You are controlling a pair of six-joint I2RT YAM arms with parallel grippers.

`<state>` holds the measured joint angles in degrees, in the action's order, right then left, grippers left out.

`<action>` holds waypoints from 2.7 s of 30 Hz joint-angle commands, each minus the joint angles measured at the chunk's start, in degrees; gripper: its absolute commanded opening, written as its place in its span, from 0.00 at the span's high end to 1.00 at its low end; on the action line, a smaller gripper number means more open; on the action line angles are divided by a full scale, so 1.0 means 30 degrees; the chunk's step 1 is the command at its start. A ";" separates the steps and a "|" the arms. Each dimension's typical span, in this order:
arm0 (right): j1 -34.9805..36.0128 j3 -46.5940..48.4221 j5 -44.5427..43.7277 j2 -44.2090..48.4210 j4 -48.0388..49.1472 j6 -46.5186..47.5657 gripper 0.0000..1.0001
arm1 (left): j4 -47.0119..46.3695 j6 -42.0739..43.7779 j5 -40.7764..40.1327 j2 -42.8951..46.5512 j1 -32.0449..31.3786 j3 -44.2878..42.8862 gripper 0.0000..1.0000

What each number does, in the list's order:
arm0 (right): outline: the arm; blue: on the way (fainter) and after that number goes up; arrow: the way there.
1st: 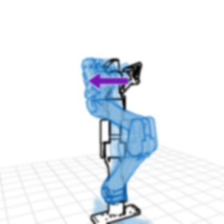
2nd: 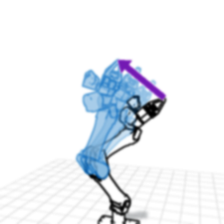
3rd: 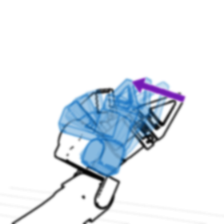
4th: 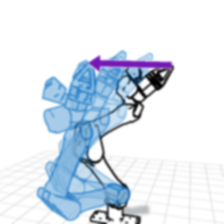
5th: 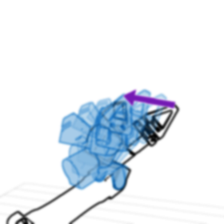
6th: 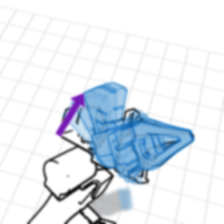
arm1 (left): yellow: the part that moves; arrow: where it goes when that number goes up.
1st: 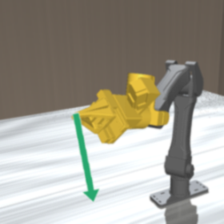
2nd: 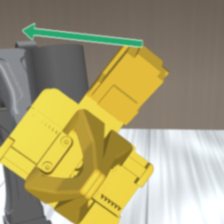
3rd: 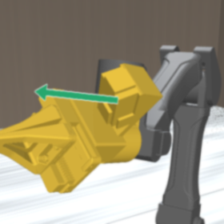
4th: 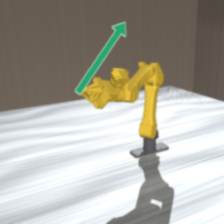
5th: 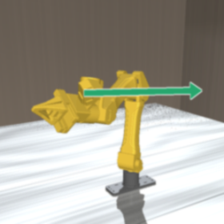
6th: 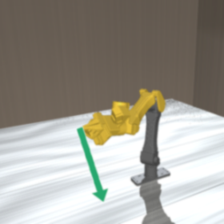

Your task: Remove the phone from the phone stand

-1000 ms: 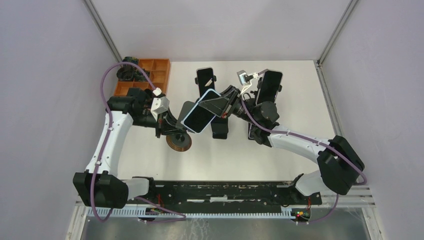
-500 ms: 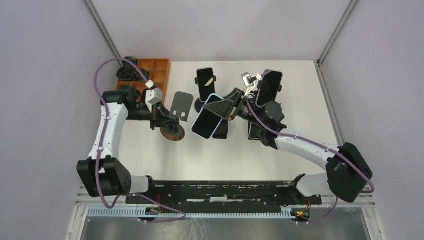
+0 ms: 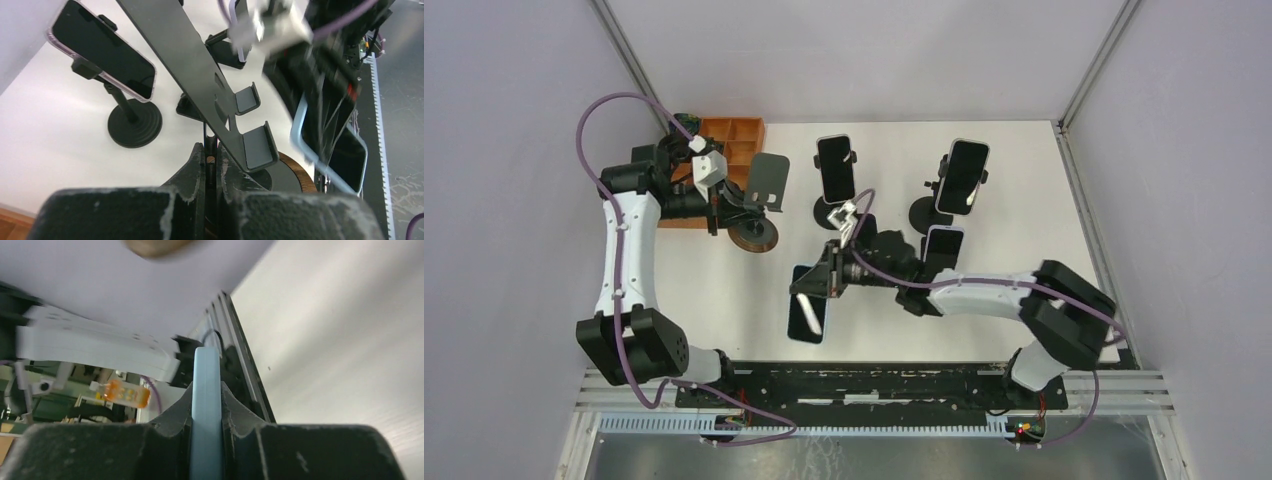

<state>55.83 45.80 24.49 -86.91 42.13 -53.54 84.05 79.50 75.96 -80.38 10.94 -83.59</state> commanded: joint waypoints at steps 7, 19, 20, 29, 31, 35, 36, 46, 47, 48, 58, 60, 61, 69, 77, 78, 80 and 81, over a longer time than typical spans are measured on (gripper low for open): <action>0.1944 0.6566 -0.1086 -0.8124 -0.0964 -0.1335 1.00 | -0.0239 -0.0930 0.0710 0.0791 0.0742 -0.0671 0.98; 0.2010 0.9837 -0.1572 -1.2607 -0.3698 -0.0557 0.95 | -0.0038 -0.0142 0.0910 0.1568 0.0750 0.0394 0.98; 0.1967 0.9919 -0.1738 -1.2763 -0.4053 -0.0319 0.91 | -0.0038 -0.0095 0.0968 0.1583 0.0774 0.0472 0.98; 0.1575 0.9442 -0.3837 -1.1855 -0.6064 0.1041 0.43 | -0.0038 0.0215 0.1174 0.1717 0.0764 0.0880 0.98; 0.1472 0.9125 -0.4347 -1.1222 -0.6213 0.1338 0.24 | -0.0038 0.0154 0.1138 0.1708 0.0772 0.0867 0.98; 0.1275 0.9083 -0.4742 -0.9569 -0.6751 0.2908 0.02 | -0.0038 0.0136 0.1095 0.1772 0.0770 0.0847 0.98; 0.1267 0.9234 -0.4738 -0.9121 -0.7118 0.3389 0.02 | -0.0038 0.0090 0.1092 0.1773 0.0754 0.0793 0.98; 0.0852 0.7433 -0.4500 -0.3039 -0.9736 0.7426 0.02 | -0.0039 -0.0468 0.2049 0.2097 0.0750 0.0489 0.98; 0.0681 0.7397 -0.4455 -0.2542 -0.9952 0.7580 0.02 | -0.0038 -0.0436 0.2116 0.2162 0.0748 0.0521 0.98; 0.0532 0.7399 -0.4384 -0.2081 -1.0085 0.7745 0.02 | -0.0038 -0.0450 0.2168 0.2254 0.0770 0.0576 0.98; -0.1532 0.6635 -0.0508 0.1487 -0.7070 0.6850 0.02 | -0.0039 -0.0588 0.2433 0.3463 0.0549 0.1150 0.98; -0.2075 0.6394 0.0182 0.1720 -0.5705 0.5882 0.02 | -0.0038 -0.0591 0.2480 0.3745 0.0264 0.1281 0.98; -0.2305 0.6406 0.0425 0.1753 -0.5169 0.5408 0.02 | -0.0038 -0.0575 0.2481 0.3862 0.0017 0.1404 0.98; -0.2529 0.7620 0.1501 0.0357 -0.2666 0.3217 0.13 | -0.0042 -0.1078 0.1867 0.4276 -0.2703 0.2182 0.98; -0.2550 0.6022 0.1604 0.0841 -0.0622 0.2558 0.80 | -0.0039 -0.0974 0.1474 0.3854 -0.2888 0.2641 0.75; -0.2528 0.5958 0.1463 0.0980 -0.0994 0.2912 0.89 | -0.0038 -0.0964 0.1334 0.3758 -0.2925 0.2749 0.59; -0.2526 0.5952 0.1264 0.1232 -0.2142 0.3803 1.00 | -0.0027 -0.1106 0.1001 0.3601 -0.2942 0.2890 0.24; -0.2529 0.5944 0.1176 0.1376 -0.2596 0.4240 1.00 | -0.0037 -0.1168 0.0887 0.3591 -0.2958 0.2949 0.12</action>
<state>48.36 64.12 29.43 -85.19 36.14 -44.31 83.85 76.90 77.91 -69.23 2.61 -75.16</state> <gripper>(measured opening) 0.025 0.692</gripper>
